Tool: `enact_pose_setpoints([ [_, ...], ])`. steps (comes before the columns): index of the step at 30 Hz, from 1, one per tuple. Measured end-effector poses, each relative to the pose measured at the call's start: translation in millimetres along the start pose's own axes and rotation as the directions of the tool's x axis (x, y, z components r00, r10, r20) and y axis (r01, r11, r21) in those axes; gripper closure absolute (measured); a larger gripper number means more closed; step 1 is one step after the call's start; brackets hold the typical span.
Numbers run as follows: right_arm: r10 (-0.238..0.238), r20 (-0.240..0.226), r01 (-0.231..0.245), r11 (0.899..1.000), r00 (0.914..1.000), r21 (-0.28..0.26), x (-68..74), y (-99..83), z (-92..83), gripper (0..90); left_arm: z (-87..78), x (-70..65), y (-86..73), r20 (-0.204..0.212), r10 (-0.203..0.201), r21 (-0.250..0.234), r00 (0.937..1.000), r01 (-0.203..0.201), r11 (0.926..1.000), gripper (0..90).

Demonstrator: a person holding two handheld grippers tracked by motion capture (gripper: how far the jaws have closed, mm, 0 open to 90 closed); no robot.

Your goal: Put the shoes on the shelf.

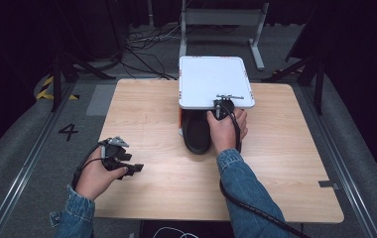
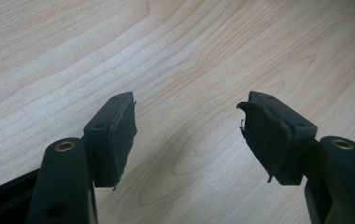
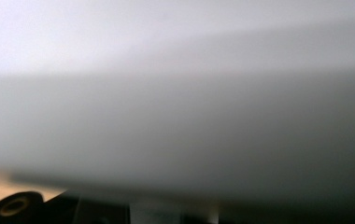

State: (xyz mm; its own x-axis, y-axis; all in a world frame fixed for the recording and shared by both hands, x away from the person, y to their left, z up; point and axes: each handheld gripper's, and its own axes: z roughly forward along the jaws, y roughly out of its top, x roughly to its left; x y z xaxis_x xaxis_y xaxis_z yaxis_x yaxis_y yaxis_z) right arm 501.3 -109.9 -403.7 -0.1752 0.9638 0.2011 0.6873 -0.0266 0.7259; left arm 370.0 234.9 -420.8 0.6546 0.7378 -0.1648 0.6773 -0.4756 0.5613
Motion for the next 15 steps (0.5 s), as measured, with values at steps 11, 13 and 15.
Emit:
enact_pose_setpoints([
  [11, -0.060, -0.040, 0.057, 0.995, 0.9974, -0.080, -29.9, -5.9, -42.6, 47.4, 10.6, -8.2, 12.2, 0.008, 0.031, 0.010, 0.9995, -0.031, 0.9995, 35.2],
  [13, -0.078, -0.045, 0.074, 0.994, 0.9960, -0.083, -35.7, -9.4, -51.7, 47.6, 12.0, -11.2, 15.4, 0.007, 0.040, 0.015, 0.9992, -0.040, 0.9991, 35.2],
  [15, -0.094, -0.052, 0.089, 0.992, 0.9942, -0.086, -42.3, -14.3, -62.5, 48.5, 14.7, -15.4, 19.7, 0.004, 0.059, 0.010, 0.9983, -0.059, 0.9982, 35.4],
])
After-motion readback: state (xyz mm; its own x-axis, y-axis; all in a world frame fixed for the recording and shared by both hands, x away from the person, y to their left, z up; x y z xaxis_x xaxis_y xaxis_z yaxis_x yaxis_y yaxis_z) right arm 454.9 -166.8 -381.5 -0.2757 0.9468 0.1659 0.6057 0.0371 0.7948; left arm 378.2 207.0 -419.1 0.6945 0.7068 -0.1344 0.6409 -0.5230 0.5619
